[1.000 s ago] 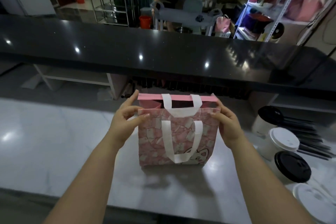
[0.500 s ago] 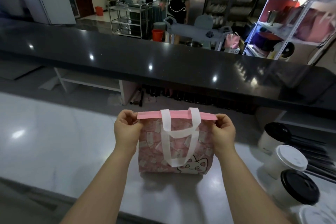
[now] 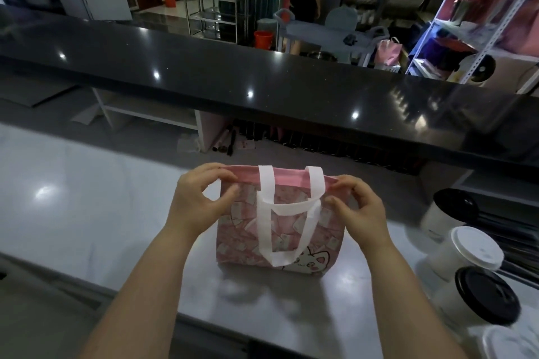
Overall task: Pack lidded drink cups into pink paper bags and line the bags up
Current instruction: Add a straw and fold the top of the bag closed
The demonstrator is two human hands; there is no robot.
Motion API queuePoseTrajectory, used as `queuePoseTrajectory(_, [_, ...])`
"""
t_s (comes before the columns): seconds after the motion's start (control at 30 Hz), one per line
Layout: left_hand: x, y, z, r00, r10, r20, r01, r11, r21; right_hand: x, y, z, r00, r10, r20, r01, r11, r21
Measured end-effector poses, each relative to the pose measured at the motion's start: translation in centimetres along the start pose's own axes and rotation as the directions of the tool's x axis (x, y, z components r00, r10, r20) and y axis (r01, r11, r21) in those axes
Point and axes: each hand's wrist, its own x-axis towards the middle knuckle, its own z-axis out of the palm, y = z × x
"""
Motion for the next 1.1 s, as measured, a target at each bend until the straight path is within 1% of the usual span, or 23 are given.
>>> queuePoseTrajectory(0.07, [0.2,0.5,0.5,0.999,0.007,-0.032,-0.005,0.999,0.049,0.2,-0.5,-0.1,0.998,0.022,-0.051,-0.020,0.999,0.033])
queuePoseTrajectory(0.13, [0.6,1.0,0.9,0.995,-0.083,-0.047,0.086,0.995,0.047,0.7,-0.9,0.0,0.997,0.066,-0.041,-0.065,0.998,0.027])
queuePoseTrajectory(0.2, [0.8,1.1,1.1,0.990,-0.142,-0.011,0.142,0.990,0.023,1.2,-1.4,-0.2,0.996,0.088,0.009,-0.087,0.994,-0.059])
queuePoseTrajectory(0.3, [1.4,0.9,1.0,0.993,-0.108,0.042,0.103,0.988,0.111,1.8,-1.8,-0.6,0.997,0.063,0.042,-0.048,0.957,-0.285])
queuePoseTrajectory(0.37, [2.0,0.9,0.7,0.989,-0.142,0.050,0.133,0.979,0.157,2.2,-1.8,-0.6,0.997,0.068,0.029,-0.052,0.923,-0.381])
queuePoseTrajectory(0.43, [2.4,0.8,0.4,0.984,-0.164,0.066,0.150,0.973,0.178,2.5,-1.5,-0.6,0.998,0.066,0.012,-0.055,0.909,-0.414])
queuePoseTrajectory(0.57, [3.1,0.6,0.0,0.979,-0.190,0.075,0.173,0.967,0.187,2.9,-1.6,-0.2,1.000,-0.023,0.017,0.028,0.906,-0.423])
queuePoseTrajectory(0.63, [3.0,0.5,-0.3,0.981,-0.170,0.097,0.147,0.966,0.211,2.8,-1.7,-0.7,0.998,-0.012,0.054,0.034,0.907,-0.421])
queuePoseTrajectory(0.67, [3.0,0.5,-0.5,0.980,-0.157,0.121,0.129,0.969,0.212,2.9,-1.8,-1.2,0.997,0.021,0.072,0.010,0.912,-0.410])
queuePoseTrajectory(0.73, [3.0,0.9,-0.8,0.973,-0.150,0.174,0.127,0.982,0.136,3.0,-2.6,-2.1,0.994,0.087,0.072,-0.057,0.938,-0.341])
queuePoseTrajectory(0.77, [3.2,1.6,-0.7,0.972,-0.143,0.189,0.131,0.989,0.074,3.1,-3.3,-2.1,0.995,0.089,0.055,-0.070,0.959,-0.274])
queuePoseTrajectory(0.8, [3.6,2.5,-0.1,0.976,-0.107,0.187,0.100,0.994,0.049,3.2,-4.1,-1.8,0.996,0.067,0.051,-0.055,0.975,-0.213])
queuePoseTrajectory(0.83, [4.1,3.5,0.7,0.978,-0.052,0.201,0.035,0.996,0.084,3.4,-5.0,-1.1,0.995,0.039,0.088,-0.021,0.981,-0.194])
queuePoseTrajectory(0.87, [4.7,4.5,1.8,0.968,0.000,0.250,-0.044,0.985,0.168,3.7,-5.7,-0.2,0.986,0.022,0.168,0.018,0.972,-0.234])
queuePoseTrajectory(0.9, [5.1,5.4,3.0,0.949,0.029,0.314,-0.122,0.952,0.280,4.0,-6.0,0.8,0.965,0.024,0.262,0.069,0.938,-0.340])
queuePoseTrajectory(0.93, [5.2,5.9,4.2,0.932,0.032,0.361,-0.180,0.906,0.383,4.1,-6.0,1.9,0.940,0.033,0.340,0.142,0.867,-0.477])
queuePoseTrajectory(0.97, [5.1,6.0,5.2,0.925,0.028,0.379,-0.208,0.872,0.444,4.2,-5.7,2.7,0.928,0.035,0.372,0.208,0.778,-0.593])
queuePoseTrajectory(1.0, [4.9,6.0,6.0,0.926,0.025,0.377,-0.214,0.857,0.469,4.1,-5.4,3.4,0.934,0.009,0.357,0.245,0.710,-0.660])
queuePoseTrajectory(1.03, [4.6,5.8,6.5,0.930,0.024,0.367,-0.211,0.852,0.478,3.9,-5.1,3.7,0.947,-0.028,0.320,0.250,0.690,-0.679])
queuePoseTrajectory(1.1, [4.0,5.3,7.0,0.941,0.052,0.334,-0.216,0.852,0.477,3.1,-4.4,4.2,0.967,-0.097,0.237,0.234,0.714,-0.660])
